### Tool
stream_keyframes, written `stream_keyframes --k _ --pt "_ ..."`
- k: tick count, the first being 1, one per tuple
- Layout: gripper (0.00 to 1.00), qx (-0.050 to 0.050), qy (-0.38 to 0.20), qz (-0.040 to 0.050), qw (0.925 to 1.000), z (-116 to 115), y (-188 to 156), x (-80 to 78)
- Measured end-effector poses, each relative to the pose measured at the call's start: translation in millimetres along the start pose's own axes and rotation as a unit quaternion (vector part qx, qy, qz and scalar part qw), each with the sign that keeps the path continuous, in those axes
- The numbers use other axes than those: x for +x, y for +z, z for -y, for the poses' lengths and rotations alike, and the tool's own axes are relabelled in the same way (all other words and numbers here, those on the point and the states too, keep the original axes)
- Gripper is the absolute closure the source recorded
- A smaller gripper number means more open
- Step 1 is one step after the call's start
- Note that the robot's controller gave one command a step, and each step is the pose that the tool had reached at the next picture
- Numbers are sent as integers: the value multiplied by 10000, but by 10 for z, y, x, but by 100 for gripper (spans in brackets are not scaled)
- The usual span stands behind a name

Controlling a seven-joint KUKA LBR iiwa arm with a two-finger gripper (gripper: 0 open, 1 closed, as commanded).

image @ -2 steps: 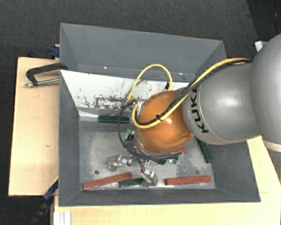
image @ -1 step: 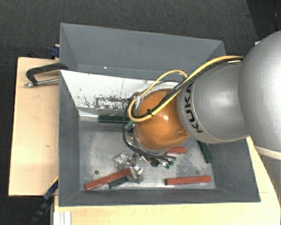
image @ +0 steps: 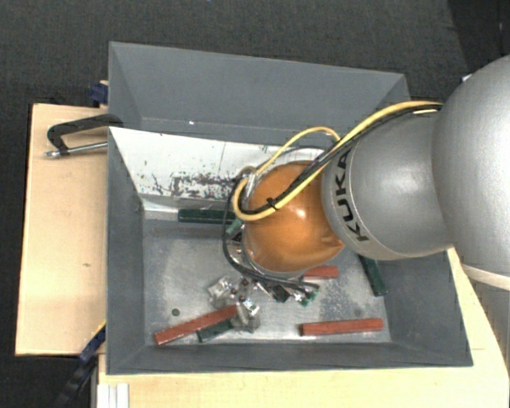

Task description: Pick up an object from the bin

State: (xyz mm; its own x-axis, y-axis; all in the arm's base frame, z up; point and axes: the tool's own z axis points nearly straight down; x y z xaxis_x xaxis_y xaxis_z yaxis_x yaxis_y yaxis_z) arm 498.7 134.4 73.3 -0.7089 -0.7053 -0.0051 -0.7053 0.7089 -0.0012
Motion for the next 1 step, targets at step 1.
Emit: stream_keyframes --k 1 --pt "100 -16 12 -22 10000 -65 -581 -35"
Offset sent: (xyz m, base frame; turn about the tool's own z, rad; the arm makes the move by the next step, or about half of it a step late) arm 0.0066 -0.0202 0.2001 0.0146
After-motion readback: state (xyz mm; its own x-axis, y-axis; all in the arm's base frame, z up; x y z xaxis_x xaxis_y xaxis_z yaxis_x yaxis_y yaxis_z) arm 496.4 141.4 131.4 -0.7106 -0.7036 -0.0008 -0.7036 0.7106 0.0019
